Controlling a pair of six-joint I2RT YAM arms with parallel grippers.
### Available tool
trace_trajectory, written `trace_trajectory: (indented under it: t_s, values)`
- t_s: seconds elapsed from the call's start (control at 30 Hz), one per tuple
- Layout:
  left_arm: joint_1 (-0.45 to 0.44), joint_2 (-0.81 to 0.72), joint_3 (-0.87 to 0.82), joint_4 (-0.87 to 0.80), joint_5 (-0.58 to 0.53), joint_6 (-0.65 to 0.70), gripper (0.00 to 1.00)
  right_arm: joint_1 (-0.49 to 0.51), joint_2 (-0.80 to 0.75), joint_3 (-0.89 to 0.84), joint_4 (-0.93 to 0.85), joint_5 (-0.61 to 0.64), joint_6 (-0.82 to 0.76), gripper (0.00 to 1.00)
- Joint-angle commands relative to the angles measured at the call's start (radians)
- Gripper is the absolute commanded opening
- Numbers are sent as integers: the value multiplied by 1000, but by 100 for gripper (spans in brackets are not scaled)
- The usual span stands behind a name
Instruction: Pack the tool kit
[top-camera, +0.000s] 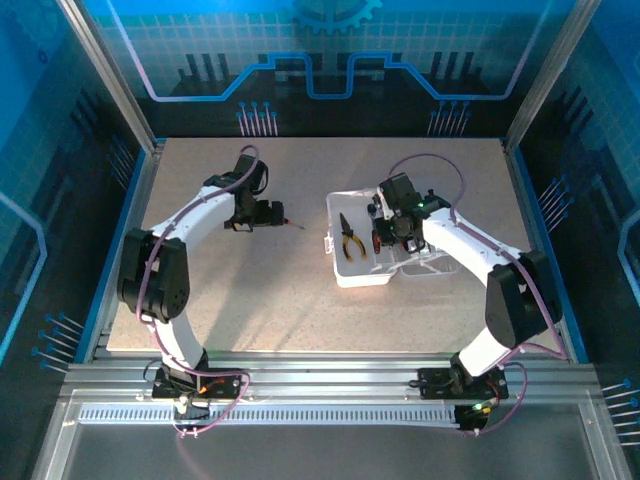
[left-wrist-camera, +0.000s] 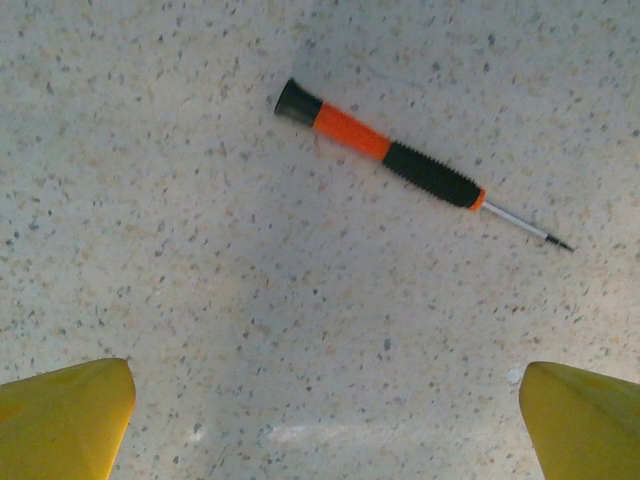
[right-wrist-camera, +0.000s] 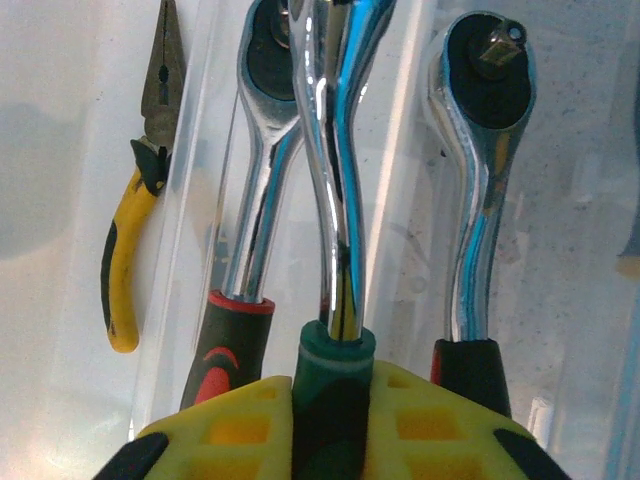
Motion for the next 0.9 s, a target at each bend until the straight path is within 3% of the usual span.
trace_trajectory:
  t_s: [0.0, 0.2, 0.33, 0.6, 0.87]
  values:
    - [-4, 30, 63, -17, 17, -2, 99, 9, -10, 36, -10, 17, 7, 22]
    - [-4, 125, 146, -38, 10, -4, 99, 27, -40, 64, -41, 29, 0, 49]
    - [-4, 204, 192, -50, 3, -10, 99, 45, -87, 85, -67, 40, -9, 58]
    - [-1, 310, 272, -89, -64, -3, 97, 56, -162, 97, -79, 29, -30, 69]
    - [7, 444, 412, -149, -103, 2, 89, 57, -173, 79, -66, 8, -34, 71]
